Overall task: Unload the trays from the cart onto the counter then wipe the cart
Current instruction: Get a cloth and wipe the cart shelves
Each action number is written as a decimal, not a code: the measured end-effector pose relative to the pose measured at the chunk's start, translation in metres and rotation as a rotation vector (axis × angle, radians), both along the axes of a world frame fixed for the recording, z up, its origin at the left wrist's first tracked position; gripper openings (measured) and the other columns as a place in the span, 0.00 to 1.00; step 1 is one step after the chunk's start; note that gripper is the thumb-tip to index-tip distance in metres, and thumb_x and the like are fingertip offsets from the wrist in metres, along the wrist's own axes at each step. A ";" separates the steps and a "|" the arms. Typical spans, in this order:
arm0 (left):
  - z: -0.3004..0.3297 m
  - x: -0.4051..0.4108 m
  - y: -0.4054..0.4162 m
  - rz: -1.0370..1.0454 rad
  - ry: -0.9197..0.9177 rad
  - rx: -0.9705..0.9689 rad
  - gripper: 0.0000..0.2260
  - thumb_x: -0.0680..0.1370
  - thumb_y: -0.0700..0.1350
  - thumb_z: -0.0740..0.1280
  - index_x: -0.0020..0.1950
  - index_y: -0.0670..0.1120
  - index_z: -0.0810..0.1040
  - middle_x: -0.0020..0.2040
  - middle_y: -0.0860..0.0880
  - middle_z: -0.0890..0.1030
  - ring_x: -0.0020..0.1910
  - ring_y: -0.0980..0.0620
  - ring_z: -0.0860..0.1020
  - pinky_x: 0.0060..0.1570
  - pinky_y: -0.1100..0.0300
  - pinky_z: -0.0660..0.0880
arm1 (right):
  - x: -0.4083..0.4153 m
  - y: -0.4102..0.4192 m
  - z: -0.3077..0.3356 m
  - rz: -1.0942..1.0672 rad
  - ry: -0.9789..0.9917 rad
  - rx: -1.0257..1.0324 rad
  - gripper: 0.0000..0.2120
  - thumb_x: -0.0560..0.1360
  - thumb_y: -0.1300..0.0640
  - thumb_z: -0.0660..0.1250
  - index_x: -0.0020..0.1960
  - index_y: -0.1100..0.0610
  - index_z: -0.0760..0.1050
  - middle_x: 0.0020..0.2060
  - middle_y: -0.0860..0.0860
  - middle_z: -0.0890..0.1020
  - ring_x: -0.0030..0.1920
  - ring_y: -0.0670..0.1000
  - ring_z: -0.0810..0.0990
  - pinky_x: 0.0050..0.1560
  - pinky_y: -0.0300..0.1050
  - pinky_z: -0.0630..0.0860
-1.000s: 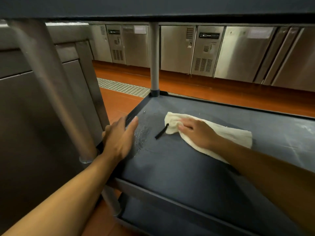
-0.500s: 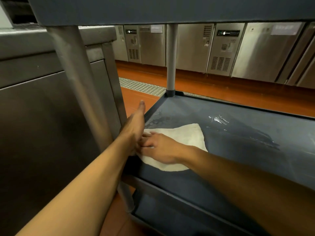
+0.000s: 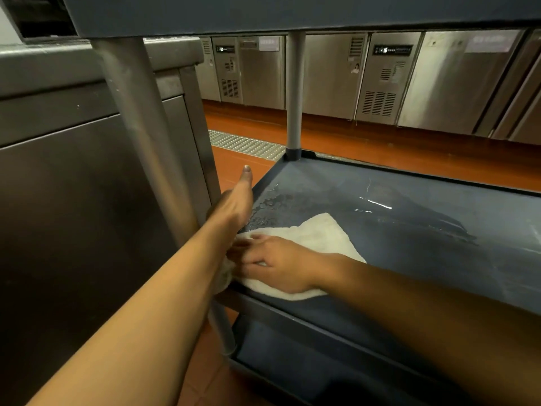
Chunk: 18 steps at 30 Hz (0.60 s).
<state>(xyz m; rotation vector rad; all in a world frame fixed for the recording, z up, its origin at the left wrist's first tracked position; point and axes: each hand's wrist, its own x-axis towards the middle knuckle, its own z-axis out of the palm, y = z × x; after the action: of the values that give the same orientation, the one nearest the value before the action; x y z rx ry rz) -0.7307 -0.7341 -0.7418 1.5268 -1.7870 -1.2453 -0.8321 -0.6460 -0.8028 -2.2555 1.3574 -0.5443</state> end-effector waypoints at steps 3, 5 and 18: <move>0.000 0.001 -0.002 0.038 0.003 0.021 0.41 0.80 0.74 0.42 0.83 0.48 0.61 0.78 0.40 0.68 0.72 0.39 0.70 0.66 0.44 0.64 | 0.000 -0.018 0.011 -0.028 0.013 -0.057 0.16 0.86 0.51 0.59 0.67 0.53 0.81 0.72 0.47 0.77 0.74 0.44 0.68 0.77 0.43 0.61; -0.001 0.001 -0.002 0.049 0.017 0.029 0.41 0.80 0.74 0.43 0.82 0.48 0.62 0.77 0.39 0.69 0.66 0.41 0.74 0.64 0.45 0.65 | -0.007 -0.031 0.017 -0.051 0.096 -0.075 0.17 0.85 0.51 0.57 0.68 0.52 0.79 0.70 0.46 0.78 0.66 0.43 0.73 0.69 0.39 0.67; -0.039 0.000 -0.029 0.077 -0.091 -0.149 0.54 0.64 0.85 0.35 0.62 0.49 0.77 0.51 0.46 0.84 0.52 0.43 0.81 0.59 0.43 0.75 | -0.057 -0.101 0.015 -0.191 0.075 0.003 0.17 0.76 0.41 0.56 0.58 0.40 0.79 0.60 0.42 0.83 0.58 0.44 0.81 0.63 0.48 0.76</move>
<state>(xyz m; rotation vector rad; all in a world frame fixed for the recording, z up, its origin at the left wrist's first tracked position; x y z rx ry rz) -0.7310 -0.7634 -0.7805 1.5739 -1.8157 -0.9967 -0.8889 -0.7469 -0.7880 -2.1766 1.6204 -0.5249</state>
